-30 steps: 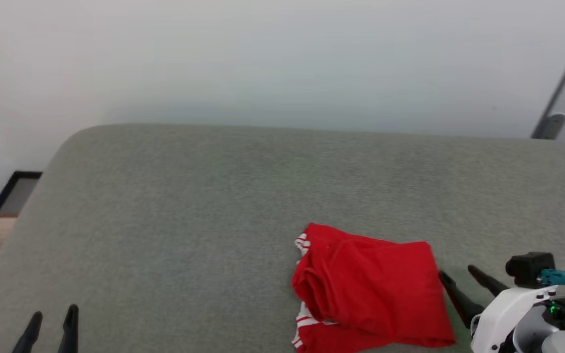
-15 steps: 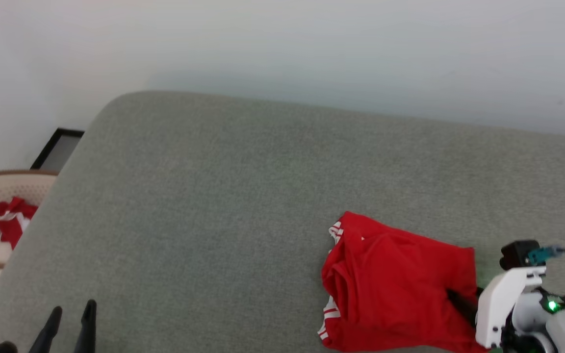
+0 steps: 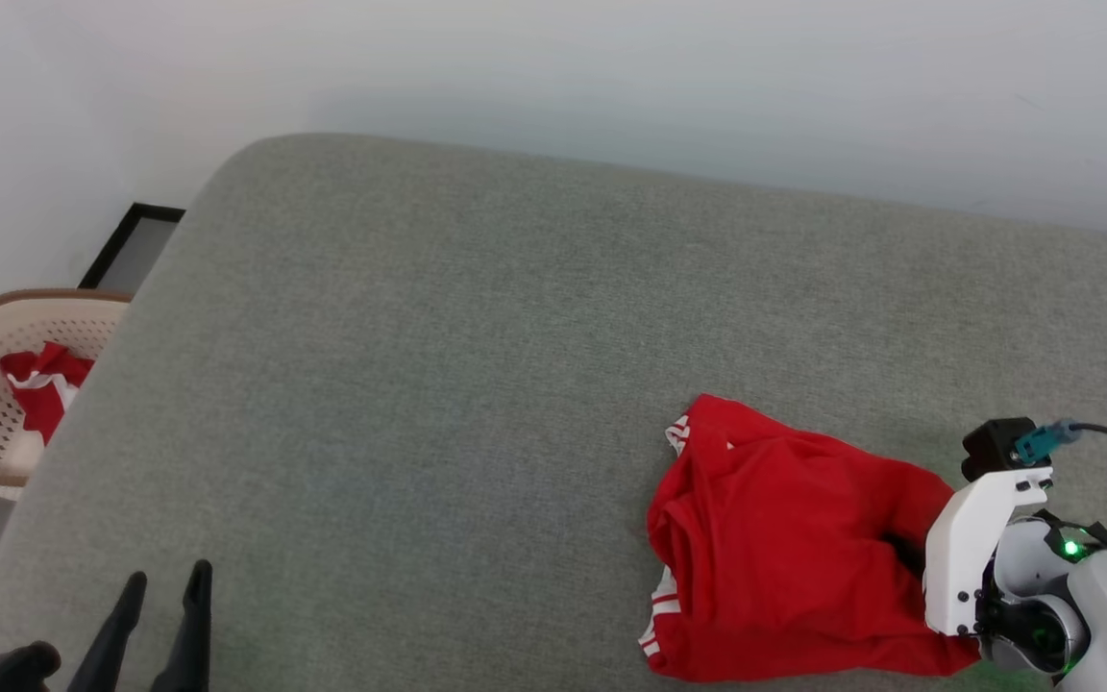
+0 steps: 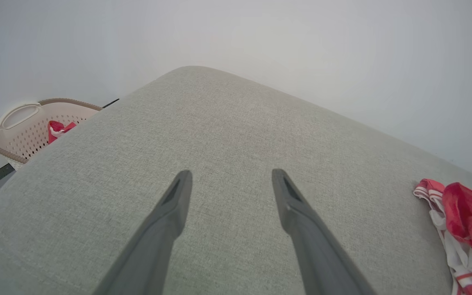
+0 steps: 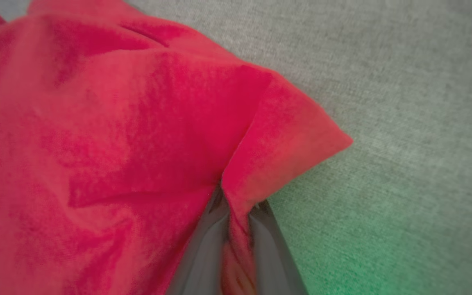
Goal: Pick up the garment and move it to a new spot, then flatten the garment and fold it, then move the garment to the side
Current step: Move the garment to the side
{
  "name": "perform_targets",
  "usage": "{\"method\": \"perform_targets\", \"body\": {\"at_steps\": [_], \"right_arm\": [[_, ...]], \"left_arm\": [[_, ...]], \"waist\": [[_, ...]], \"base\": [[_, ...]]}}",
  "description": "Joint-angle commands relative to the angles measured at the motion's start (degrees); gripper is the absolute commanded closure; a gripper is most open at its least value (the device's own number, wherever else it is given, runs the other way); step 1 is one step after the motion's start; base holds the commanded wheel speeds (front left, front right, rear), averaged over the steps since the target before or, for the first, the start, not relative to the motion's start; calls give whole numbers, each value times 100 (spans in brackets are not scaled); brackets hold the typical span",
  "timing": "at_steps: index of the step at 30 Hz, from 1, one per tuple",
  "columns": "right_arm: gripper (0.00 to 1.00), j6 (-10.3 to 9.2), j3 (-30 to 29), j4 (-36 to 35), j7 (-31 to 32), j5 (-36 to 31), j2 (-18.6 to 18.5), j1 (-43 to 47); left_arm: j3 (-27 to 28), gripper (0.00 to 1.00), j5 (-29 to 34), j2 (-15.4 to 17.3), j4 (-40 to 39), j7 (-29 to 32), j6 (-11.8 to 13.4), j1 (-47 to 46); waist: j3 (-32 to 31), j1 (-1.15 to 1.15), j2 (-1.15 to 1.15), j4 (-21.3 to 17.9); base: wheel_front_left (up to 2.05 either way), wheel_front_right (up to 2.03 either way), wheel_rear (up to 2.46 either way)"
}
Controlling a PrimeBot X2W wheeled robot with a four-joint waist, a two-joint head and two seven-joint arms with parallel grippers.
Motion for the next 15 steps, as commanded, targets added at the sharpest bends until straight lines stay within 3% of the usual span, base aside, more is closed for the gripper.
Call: {"method": "perform_targets", "body": {"at_steps": [1, 15], "right_arm": [[100, -8, 73, -13, 73, -13, 31, 39], [100, -10, -387, -1120, 561, -293, -1179, -410]], "left_arm": [[4, 0, 40, -9, 0, -34, -21, -40], [-153, 0, 112, 11, -79, -148, -77, -548]], "waist": [[5, 0, 0, -59], [400, 0, 0, -1012]], "base": [[0, 0, 0], [0, 0, 0]]}}
